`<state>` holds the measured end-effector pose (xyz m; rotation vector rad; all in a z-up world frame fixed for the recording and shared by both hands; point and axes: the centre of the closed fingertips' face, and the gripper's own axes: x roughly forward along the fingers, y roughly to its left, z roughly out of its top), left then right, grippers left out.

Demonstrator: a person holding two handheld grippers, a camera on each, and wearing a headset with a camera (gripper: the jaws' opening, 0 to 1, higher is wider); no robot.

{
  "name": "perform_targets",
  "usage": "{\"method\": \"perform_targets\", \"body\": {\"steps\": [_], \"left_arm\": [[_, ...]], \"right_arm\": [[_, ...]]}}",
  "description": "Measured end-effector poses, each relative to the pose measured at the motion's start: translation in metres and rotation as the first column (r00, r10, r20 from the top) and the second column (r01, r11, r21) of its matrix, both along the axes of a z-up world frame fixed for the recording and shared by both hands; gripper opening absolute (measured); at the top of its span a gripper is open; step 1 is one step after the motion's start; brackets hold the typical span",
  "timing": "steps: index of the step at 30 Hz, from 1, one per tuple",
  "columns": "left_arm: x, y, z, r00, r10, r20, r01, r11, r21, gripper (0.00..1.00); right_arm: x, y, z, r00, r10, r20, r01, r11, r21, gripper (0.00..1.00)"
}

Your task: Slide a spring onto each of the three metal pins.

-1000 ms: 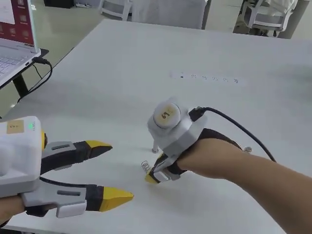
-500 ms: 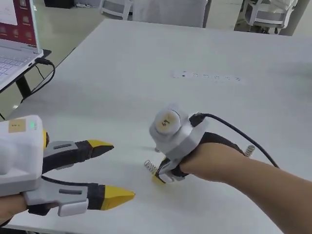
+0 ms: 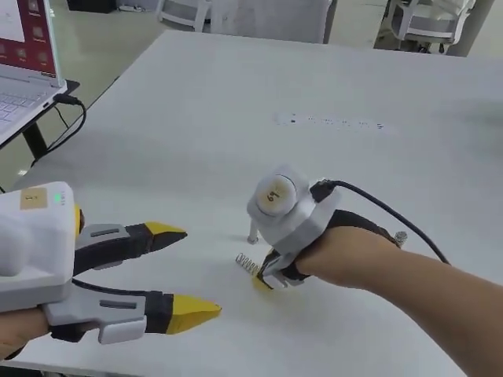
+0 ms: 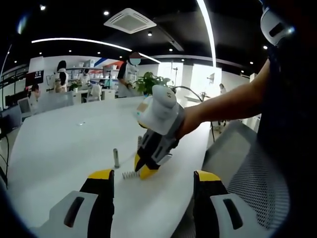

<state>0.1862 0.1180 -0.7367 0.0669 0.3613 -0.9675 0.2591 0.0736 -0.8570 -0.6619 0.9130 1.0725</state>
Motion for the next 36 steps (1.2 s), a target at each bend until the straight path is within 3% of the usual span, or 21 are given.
{"method": "perform_targets", "body": {"steps": [4,5,14,19,23,25,27,29,36], "left_arm": [[-0.006,0.003,0.002,1.0,0.004,0.004,-0.004,1.0,0.0,0.6],[-0.007,0.004,0.001,1.0,0.004,0.003,-0.004,1.0,0.0,0.6],[-0.015,0.018,-0.002,1.0,0.008,-0.006,-0.008,1.0,0.021,0.6],[-0.008,0.02,-0.007,1.0,-0.001,-0.014,0.002,0.999,0.035,0.59],[0.002,0.014,-0.011,1.0,-0.014,-0.016,0.014,0.999,0.034,0.59],[0.007,0.008,-0.012,1.0,-0.025,-0.018,0.026,0.999,0.034,0.59],[0.012,0.002,-0.012,0.999,-0.034,-0.013,0.034,0.999,0.03,0.59],[0.016,-0.001,-0.011,0.999,-0.039,-0.011,0.039,0.999,0.02,0.59],[0.026,-0.003,-0.018,0.999,-0.045,-0.024,0.046,0.999,0.02,0.58]], "right_arm": [[-0.001,-0.001,-0.003,1.0,0.005,0.009,-0.005,1.0,-0.02,0.1],[0.0,0.002,-0.002,1.0,0.003,0.015,-0.003,1.0,-0.003,0.1],[0.007,-0.001,-0.001,0.999,-0.016,0.041,0.016,1.0,-0.004,0.08],[0.006,-0.005,0.001,0.999,-0.035,0.027,0.035,0.999,0.005,0.08],[0.001,-0.008,0.005,1.0,-0.007,0.023,0.007,1.0,0.011,0.08],[-0.005,-0.015,0.002,1.0,0.015,-0.006,-0.015,1.0,-0.014,0.08],[-0.003,-0.021,-0.003,1.0,0.028,0.003,-0.028,0.999,-0.035,0.08],[-0.002,-0.02,-0.003,1.0,0.02,-0.005,-0.02,1.0,-0.003,0.08],[0.0,-0.02,-0.003,0.999,0.048,-0.024,-0.049,0.998,-0.025,0.08]]}}
